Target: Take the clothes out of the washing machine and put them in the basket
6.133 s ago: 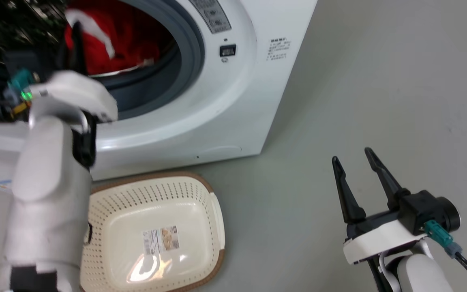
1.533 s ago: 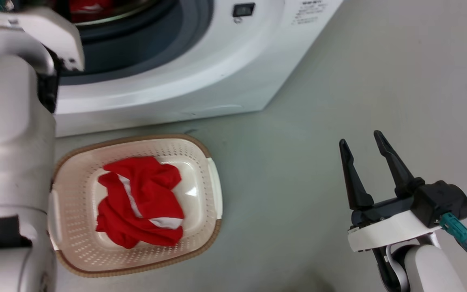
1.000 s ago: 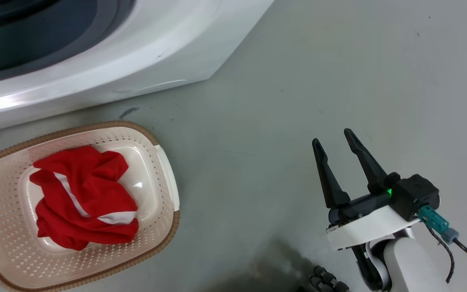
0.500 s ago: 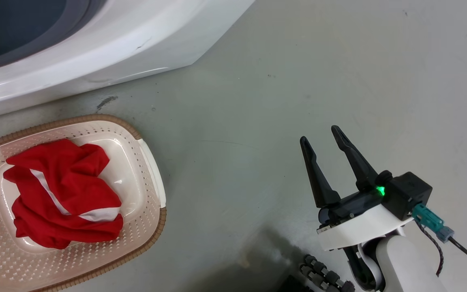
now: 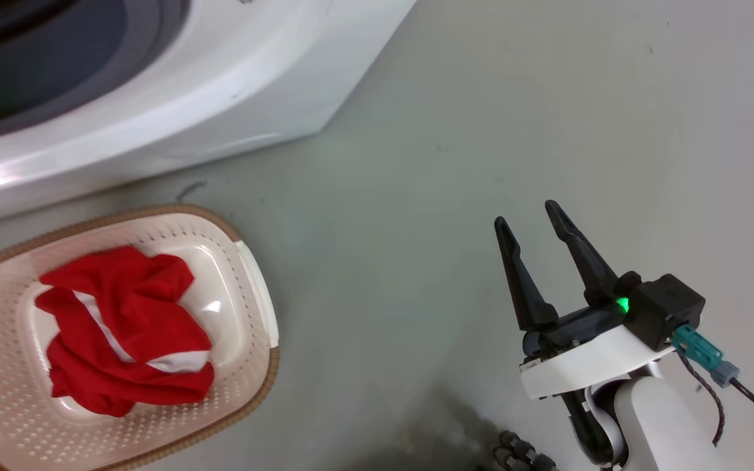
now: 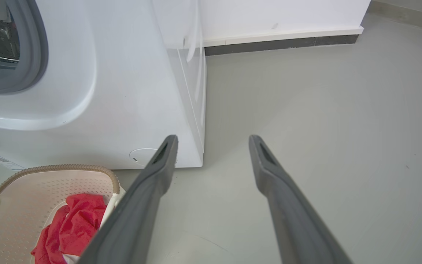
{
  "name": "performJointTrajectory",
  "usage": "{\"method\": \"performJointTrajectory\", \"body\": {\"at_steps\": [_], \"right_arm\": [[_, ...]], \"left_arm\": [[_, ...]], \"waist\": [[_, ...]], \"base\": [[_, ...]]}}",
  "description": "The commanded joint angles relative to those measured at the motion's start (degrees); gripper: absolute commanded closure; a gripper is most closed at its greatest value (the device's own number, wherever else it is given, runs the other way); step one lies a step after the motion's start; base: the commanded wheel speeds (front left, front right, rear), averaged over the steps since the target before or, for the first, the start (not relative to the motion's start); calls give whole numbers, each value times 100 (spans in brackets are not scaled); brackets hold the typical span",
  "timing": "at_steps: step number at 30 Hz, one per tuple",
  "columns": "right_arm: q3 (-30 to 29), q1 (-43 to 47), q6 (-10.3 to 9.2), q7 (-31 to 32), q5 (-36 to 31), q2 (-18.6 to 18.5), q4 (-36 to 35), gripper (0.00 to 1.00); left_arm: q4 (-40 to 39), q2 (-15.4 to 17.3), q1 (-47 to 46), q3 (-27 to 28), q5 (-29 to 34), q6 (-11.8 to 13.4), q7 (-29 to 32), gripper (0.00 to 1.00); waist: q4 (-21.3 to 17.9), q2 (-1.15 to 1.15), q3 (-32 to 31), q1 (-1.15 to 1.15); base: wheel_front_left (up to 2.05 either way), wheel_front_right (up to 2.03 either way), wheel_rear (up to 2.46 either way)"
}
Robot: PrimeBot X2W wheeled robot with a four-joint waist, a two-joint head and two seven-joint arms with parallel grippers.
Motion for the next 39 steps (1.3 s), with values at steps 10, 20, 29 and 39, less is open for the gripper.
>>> {"method": "performJointTrajectory", "body": {"at_steps": [10, 20, 29, 39], "right_arm": [[-324, 304, -4, -13, -410, 4, 120, 0], [-482, 836, -4, 206, -636, 0, 52, 0], [-596, 1258, -4, 496, -726, 2, -267, 0], [-637, 1557, -4, 695, -747, 3, -537, 0]], "left_arm": [[-133, -504, 1450, 135, -424, 144, -2406, 100], [-99, -1067, 2523, 333, -910, -69, -3236, 100], [-1915, -1448, 3895, 686, -1207, -173, -3250, 100], [-4262, -1878, 5553, 608, -1160, -50, -3174, 100]], "waist": [[584, 0, -1399, -1], [997, 0, -2641, -1], [1227, 0, -3312, -1], [1420, 0, -3551, -1]], "base": [[0, 0, 0], [0, 0, 0], [0, 0, 0], [0, 0, 0]]}}
